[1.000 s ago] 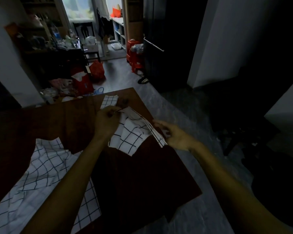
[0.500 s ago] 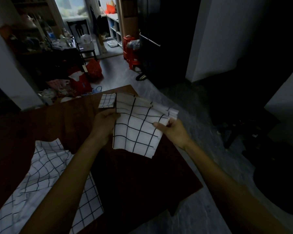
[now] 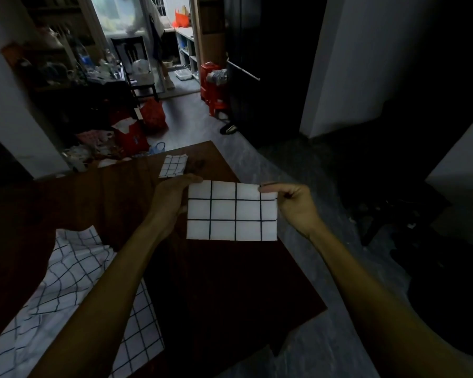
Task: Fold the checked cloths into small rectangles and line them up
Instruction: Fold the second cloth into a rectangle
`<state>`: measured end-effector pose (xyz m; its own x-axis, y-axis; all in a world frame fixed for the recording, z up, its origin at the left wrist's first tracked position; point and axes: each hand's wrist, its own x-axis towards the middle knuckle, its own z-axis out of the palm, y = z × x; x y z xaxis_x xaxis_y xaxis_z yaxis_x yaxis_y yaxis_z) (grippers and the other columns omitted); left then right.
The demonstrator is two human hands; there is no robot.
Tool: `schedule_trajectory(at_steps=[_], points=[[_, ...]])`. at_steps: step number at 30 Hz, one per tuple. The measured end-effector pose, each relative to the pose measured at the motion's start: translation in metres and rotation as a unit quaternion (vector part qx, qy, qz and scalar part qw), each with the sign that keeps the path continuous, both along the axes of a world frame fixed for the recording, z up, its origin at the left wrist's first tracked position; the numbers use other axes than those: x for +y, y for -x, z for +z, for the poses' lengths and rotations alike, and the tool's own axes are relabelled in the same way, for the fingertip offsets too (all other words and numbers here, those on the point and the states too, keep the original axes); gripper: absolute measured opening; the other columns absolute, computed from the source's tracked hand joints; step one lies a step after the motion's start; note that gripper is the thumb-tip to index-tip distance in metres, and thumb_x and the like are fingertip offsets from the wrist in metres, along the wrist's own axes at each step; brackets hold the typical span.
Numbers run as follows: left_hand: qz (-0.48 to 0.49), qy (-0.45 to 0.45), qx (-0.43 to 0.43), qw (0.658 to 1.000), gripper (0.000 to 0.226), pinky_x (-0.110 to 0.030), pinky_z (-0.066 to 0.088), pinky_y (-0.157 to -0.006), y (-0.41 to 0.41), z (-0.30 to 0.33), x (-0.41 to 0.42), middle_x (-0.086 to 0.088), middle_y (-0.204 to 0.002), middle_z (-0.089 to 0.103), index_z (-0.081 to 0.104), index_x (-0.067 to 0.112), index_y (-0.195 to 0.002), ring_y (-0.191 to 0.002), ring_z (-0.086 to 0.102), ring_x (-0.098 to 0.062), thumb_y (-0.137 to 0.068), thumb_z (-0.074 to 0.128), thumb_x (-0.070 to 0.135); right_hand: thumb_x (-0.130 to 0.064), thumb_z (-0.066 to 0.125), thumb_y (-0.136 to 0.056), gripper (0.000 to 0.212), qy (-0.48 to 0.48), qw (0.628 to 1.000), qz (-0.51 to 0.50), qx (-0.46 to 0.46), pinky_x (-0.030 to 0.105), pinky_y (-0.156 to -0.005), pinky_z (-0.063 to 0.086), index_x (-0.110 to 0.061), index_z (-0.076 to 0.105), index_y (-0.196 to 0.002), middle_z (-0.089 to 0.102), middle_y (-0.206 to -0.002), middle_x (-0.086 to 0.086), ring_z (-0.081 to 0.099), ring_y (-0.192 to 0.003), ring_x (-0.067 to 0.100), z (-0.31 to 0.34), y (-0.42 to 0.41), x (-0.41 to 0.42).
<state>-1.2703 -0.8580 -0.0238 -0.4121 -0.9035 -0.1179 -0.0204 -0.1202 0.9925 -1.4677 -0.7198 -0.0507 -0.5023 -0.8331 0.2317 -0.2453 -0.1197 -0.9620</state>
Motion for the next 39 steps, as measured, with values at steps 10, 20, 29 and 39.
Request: schedule_trajectory(at_steps=[10,20,29,39], points=[[-0.130,0.329,-0.126,0.927,0.036,0.004,0.035,-0.082,0.012,-0.003,0.016,0.020,-0.116,0.054,0.060,0.023,-0.120,-0.101,0.046,0.023,-0.087,0.061,0.007,-0.016,0.056,-0.094,0.025,-0.112,0.991,0.048,0.053,0.013,-0.089,0.044,-0.018,0.062,-0.118,0.059,-0.113,-0.009,0.055,-0.107,0.004,0.005,-0.026,-0.016],[-0.041,0.337,-0.159,0.927,0.019,0.003,0.036,-0.076,-0.005,-0.020,0.019,0.010,-0.095,0.061,0.069,0.007,-0.101,-0.084,0.055,0.007,-0.082,0.070,0.014,-0.011,0.062,-0.090,0.023,-0.021,0.997,-0.009,-0.075,0.043,-0.090,0.053,0.003,0.066,-0.107,0.069,-0.104,0.019,0.066,-0.099,0.030,-0.013,-0.034,-0.020],[0.011,0.335,-0.075,0.939,0.010,-0.006,0.043,-0.073,-0.008,-0.013,0.036,0.015,-0.086,0.066,0.070,0.015,-0.090,-0.081,0.059,0.006,-0.080,0.072,0.013,-0.013,0.057,-0.093,0.017,0.047,0.997,-0.015,-0.058,0.028,-0.071,0.055,-0.003,0.070,-0.101,0.072,-0.093,0.014,0.069,-0.085,0.019,0.005,-0.046,-0.014],[0.042,0.284,-0.011,0.958,0.012,-0.009,0.047,-0.071,-0.006,-0.013,0.046,0.013,-0.084,0.067,0.070,0.015,-0.087,-0.078,0.064,0.002,-0.077,0.075,0.012,-0.015,0.051,-0.097,0.024,0.036,0.995,0.003,-0.093,0.029,-0.081,0.055,-0.001,0.067,-0.107,0.071,-0.102,0.013,0.068,-0.096,0.024,-0.004,-0.037,-0.006]])
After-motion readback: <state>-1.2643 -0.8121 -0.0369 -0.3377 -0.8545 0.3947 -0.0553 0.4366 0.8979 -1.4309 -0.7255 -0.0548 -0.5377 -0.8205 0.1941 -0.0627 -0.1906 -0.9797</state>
